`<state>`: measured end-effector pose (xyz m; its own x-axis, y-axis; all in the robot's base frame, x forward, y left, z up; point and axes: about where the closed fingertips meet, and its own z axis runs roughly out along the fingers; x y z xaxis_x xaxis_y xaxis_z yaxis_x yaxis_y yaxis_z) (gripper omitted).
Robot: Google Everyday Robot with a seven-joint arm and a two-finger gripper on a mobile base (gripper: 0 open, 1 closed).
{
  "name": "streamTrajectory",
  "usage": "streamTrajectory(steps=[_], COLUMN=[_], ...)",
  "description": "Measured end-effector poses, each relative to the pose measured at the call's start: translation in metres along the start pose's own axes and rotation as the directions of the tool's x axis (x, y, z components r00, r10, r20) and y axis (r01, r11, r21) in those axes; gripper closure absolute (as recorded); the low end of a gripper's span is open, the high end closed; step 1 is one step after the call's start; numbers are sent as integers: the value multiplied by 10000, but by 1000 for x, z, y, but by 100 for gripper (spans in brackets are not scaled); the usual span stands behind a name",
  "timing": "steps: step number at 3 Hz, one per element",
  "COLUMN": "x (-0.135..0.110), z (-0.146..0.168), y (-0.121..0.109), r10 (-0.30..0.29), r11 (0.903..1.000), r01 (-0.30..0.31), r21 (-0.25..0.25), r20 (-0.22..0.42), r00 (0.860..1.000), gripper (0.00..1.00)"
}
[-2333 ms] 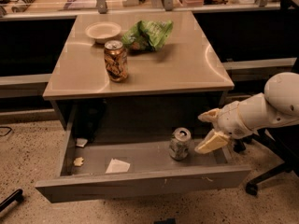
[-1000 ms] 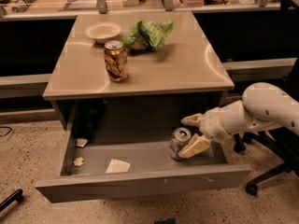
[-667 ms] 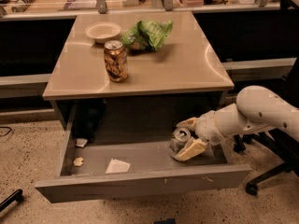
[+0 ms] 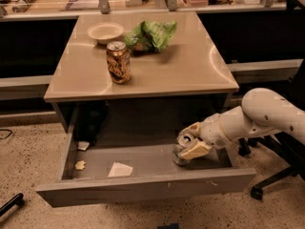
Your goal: Pick 7up can from top drawer and place on counter
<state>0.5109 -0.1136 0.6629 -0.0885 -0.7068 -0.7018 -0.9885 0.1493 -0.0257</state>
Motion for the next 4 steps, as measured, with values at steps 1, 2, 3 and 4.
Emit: streamTrajectory(steps=[1,2,3,4], x=[-7,-30,-70,-115], z=[-2,-13,-38,-73], y=[2,1,-9,-25], r10=[-10,120,203,183], r11=[10000,9994,9984,9985], r01=[11,-123,-243,-259], r21=[-88,-326,-510,-474], r20=[48,-94,-765,-1555], r00=[10000,9999,9969,9877], gripper=[94,100,100,100])
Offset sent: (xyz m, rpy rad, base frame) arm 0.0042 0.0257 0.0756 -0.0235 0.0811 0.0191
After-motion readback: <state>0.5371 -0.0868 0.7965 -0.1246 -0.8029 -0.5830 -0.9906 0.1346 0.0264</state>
